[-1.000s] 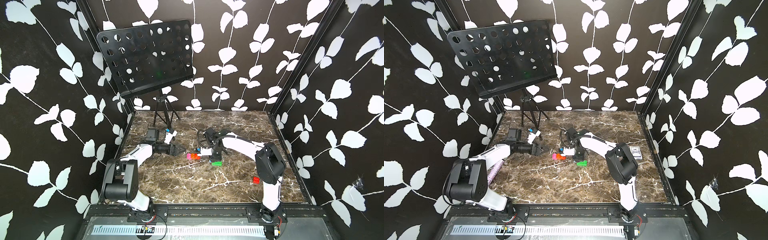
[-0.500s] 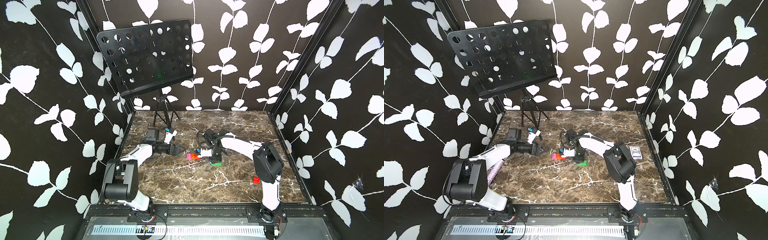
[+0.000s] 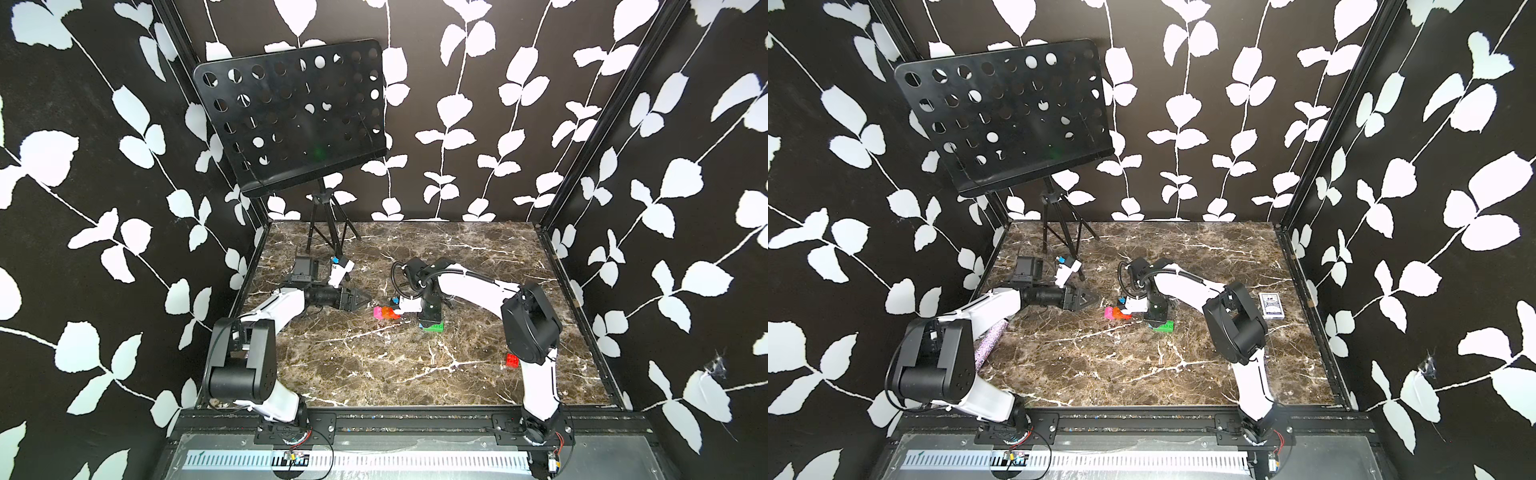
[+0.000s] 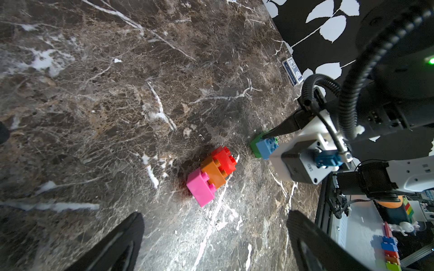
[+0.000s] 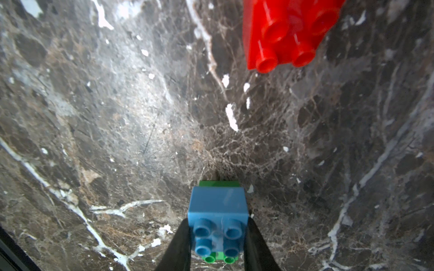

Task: Assemble the letter y with lego
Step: Assemble the lego brick with the lego brick.

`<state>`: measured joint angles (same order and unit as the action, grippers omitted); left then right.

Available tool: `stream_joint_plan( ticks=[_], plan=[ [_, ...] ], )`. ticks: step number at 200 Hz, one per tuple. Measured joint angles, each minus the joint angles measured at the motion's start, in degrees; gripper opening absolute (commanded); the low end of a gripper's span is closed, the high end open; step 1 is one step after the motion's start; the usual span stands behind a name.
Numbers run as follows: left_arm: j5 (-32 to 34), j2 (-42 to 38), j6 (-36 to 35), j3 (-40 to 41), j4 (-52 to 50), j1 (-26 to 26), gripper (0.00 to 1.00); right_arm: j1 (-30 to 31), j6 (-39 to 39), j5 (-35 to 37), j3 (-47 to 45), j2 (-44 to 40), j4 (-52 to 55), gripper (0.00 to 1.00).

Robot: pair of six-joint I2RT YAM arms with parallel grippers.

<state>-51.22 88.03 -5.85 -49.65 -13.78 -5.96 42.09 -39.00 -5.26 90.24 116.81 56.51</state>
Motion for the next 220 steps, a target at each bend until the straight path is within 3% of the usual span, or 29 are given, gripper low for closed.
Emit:
stream_joint_plan(
  ticks=[78, 152, 220],
  plan=[
    [0.31, 0.0, -0.2, 0.0, 0.0, 0.0, 0.97, 0.42, -0.07, 0.15, -2.36, -1.49, -2.38, 0.11],
    [1.01, 0.0, -0.2, 0.0, -0.02, 0.0, 0.97, 0.39, 5.18, -0.17, -3.3, -1.99, -3.56, 0.11],
    [1.18, 0.0, -0.24, 0.0, -0.02, 0.0, 0.97, 0.52, 1.11, -0.37, -5.35, -2.97, -6.12, 0.13]
  ],
)
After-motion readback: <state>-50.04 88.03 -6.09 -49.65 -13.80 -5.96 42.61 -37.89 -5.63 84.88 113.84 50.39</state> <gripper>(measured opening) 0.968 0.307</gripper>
